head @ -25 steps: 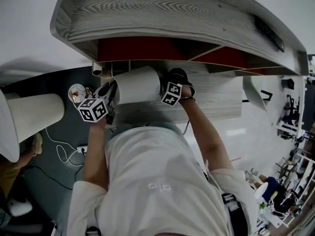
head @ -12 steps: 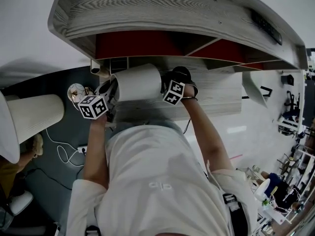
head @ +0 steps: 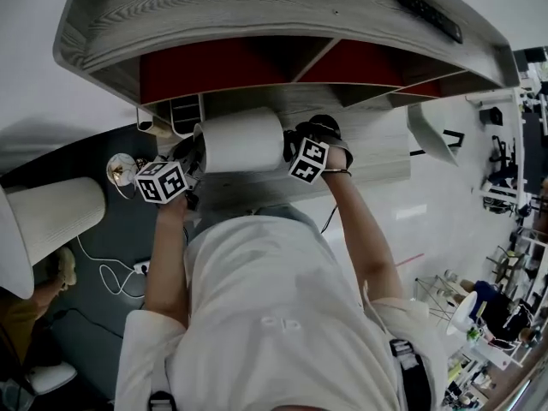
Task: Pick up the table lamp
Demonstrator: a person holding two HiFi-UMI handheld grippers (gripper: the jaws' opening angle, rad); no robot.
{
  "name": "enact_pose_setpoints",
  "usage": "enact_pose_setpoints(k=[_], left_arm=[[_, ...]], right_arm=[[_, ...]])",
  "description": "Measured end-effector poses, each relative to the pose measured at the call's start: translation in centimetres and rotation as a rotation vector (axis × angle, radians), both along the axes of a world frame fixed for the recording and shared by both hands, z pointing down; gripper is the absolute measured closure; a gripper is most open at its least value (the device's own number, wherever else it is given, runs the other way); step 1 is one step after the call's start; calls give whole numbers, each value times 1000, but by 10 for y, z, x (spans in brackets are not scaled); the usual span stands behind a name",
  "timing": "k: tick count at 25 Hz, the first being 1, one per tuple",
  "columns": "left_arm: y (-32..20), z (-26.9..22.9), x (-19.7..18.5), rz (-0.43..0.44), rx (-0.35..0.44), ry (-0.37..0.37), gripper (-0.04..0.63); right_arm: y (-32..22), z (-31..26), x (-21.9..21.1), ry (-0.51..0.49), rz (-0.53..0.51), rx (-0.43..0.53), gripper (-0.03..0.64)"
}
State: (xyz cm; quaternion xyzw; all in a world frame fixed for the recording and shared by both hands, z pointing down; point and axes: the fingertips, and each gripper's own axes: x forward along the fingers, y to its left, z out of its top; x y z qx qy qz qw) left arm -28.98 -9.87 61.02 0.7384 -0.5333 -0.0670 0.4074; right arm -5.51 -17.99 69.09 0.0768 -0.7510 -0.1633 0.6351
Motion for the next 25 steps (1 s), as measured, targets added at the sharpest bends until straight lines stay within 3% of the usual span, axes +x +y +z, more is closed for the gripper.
enact_pose_setpoints(k=[14, 25], left_arm=[[-21, -24, 112, 130, 22, 83, 568], [-41, -36, 193, 250, 30, 87, 568]], right_arm=[[13, -45, 129, 60, 132, 21, 502], [24, -56, 214, 54, 251, 28, 502]])
